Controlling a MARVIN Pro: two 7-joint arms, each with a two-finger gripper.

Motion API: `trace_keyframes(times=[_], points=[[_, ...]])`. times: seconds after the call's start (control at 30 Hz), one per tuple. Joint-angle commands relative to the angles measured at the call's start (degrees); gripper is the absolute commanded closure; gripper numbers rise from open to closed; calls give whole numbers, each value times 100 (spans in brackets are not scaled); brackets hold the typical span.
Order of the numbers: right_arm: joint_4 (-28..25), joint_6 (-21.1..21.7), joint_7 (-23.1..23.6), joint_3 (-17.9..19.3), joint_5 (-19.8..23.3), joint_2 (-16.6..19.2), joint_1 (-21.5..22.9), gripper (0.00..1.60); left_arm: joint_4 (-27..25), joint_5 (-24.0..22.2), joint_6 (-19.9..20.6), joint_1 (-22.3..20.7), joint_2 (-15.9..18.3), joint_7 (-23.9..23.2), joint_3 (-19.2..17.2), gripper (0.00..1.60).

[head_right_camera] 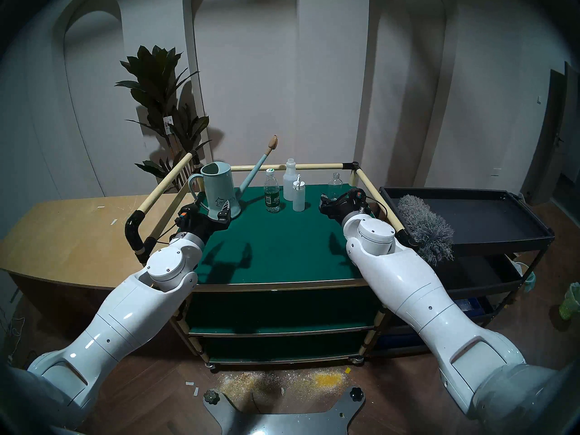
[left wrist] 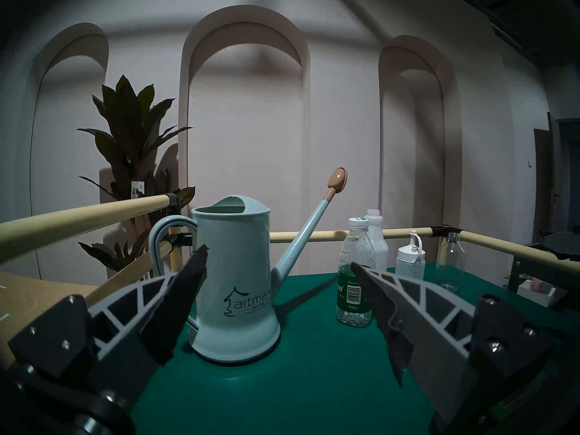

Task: Dust the shelf with the duster

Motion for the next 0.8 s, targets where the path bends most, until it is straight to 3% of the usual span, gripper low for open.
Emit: trace_keyframes(times=[0.0,0.27,0.43,0.77], points=[[413,325,705,-16,350,-18,657,0,43,138,-84,-253,-94,85,-29,0],[379,142,1469,-178,318,345,633,0,111,261,-97,-311,-129,200,-25,0],[140,-83,1938,-43,337,621,444,0,88,294,-99,-284,-153,291,-42,0],[38,-533,2095,-23,137,785,169,0,94,360,-25,-286,-182,405,-21,0]])
